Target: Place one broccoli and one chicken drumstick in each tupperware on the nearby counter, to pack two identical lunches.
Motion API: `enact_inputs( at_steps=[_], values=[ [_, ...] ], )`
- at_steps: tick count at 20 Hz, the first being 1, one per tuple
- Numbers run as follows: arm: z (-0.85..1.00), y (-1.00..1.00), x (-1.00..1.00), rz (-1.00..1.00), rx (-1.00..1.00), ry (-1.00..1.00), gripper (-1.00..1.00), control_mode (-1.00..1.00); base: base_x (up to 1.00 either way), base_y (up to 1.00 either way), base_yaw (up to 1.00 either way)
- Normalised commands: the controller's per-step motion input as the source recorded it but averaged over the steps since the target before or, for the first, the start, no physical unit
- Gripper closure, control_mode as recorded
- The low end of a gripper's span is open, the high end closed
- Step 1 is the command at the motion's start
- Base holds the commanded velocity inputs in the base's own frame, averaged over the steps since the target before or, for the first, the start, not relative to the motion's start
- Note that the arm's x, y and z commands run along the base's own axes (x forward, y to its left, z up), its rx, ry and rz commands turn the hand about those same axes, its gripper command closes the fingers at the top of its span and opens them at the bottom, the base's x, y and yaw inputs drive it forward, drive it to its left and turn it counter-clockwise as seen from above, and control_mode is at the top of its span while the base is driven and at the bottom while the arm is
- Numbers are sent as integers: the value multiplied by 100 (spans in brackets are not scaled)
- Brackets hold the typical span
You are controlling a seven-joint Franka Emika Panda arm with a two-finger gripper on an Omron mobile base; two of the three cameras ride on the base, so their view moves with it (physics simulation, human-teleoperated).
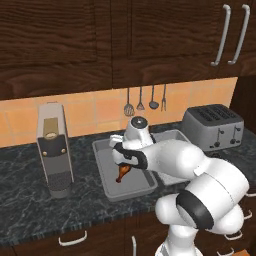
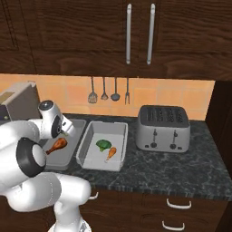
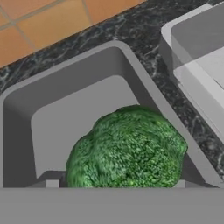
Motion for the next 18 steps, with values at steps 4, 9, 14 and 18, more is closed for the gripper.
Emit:
enact_inputs(
  at_steps=[4, 9, 14, 18],
  values=[
    [27, 1, 0, 0, 1, 0, -100, -100, 0, 0, 0],
    [65, 4, -31, 0, 2, -3, -100, -100, 0, 0, 0],
    [85, -1, -100, 0, 9, -29, -100, -100, 0, 0, 0],
    [99, -27, -100, 0, 9, -54, -100, -100, 0, 0, 0]
  ],
)
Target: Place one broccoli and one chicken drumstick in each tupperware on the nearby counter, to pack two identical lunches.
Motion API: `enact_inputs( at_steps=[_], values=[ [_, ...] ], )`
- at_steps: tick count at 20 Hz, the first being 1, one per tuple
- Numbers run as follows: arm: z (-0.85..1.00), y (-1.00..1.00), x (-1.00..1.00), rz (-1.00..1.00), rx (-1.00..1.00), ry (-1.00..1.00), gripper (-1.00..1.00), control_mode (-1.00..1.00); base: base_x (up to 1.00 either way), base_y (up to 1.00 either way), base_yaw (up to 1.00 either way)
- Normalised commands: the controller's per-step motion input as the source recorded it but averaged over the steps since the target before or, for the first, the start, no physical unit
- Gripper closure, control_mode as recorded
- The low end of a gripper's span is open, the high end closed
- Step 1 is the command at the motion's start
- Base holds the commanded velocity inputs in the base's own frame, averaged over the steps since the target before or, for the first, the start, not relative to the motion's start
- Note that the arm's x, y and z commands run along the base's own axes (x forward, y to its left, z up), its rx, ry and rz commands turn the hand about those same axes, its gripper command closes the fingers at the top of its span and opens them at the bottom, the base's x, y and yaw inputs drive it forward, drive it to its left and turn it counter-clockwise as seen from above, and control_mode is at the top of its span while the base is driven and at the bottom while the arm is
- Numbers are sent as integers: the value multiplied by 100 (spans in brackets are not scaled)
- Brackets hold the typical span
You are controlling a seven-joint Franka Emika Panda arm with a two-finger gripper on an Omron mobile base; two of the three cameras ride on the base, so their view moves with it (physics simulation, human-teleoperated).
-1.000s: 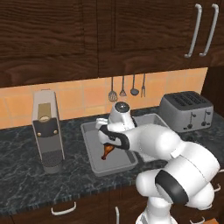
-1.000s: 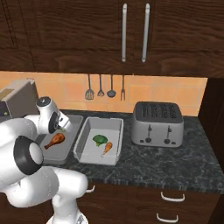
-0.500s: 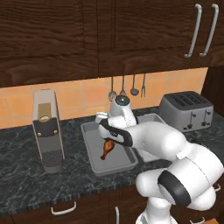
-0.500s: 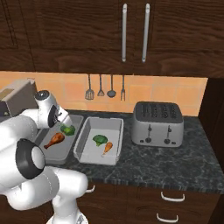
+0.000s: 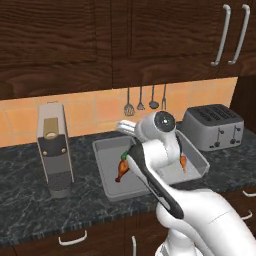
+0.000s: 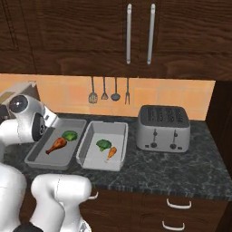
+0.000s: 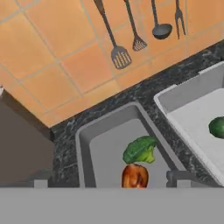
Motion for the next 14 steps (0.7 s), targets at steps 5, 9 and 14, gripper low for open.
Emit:
enact_inputs(
  at_steps=[5, 9, 14],
  values=[
    [100, -64, -100, 0, 11, -66, -100, -100, 0, 0, 0],
    [100, -81, -100, 0, 17, -63, -100, -100, 0, 0, 0],
    [100, -74, -100, -1, 23, -59, -100, -100, 0, 0, 0]
  ],
)
